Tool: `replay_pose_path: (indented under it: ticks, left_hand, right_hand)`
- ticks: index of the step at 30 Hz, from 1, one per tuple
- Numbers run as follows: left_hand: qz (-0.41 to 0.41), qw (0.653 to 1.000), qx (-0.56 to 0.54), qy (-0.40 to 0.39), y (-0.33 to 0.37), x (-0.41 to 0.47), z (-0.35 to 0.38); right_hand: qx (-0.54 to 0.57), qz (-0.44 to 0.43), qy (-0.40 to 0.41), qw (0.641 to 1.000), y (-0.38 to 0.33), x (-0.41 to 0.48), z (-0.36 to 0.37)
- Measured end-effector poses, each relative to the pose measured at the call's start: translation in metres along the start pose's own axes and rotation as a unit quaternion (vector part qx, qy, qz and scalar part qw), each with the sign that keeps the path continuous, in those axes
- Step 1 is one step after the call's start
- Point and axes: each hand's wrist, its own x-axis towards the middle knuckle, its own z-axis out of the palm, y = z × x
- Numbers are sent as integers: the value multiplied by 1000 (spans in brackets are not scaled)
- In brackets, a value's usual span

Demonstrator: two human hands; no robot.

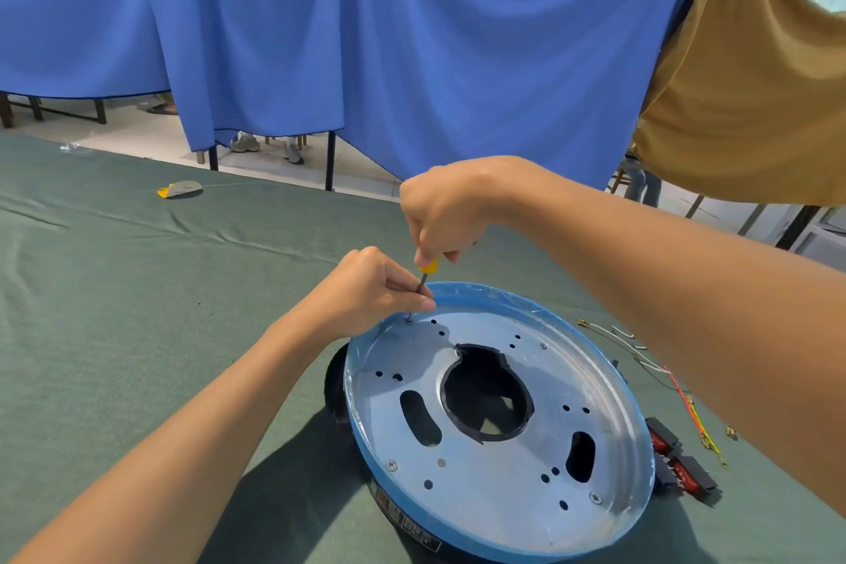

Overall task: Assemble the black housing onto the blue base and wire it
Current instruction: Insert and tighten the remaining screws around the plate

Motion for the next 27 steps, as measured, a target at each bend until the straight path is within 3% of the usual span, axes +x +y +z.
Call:
replay_pose_path:
  ticks: [5,12,19,23,27]
  left_hand:
    - [1,1000,3,0,-1,0,-1]
    - [5,1000,2,-3,-1,0,-1]
    - [8,1000,-11,4,-1,-1,-1]
    - [5,997,-73,35,0,-5,-2]
    - [5,995,-79,54,2,-5,-1]
  right_hand:
    - [31,23,-34,999,-4,2,0]
    - [23,-47,25,998,1,-11,-4]
    - [67,16,14,998,-5,0,0]
    - [98,43,5,994,-8,-2,1]
    - [105,36,17,994,-2,-10,6]
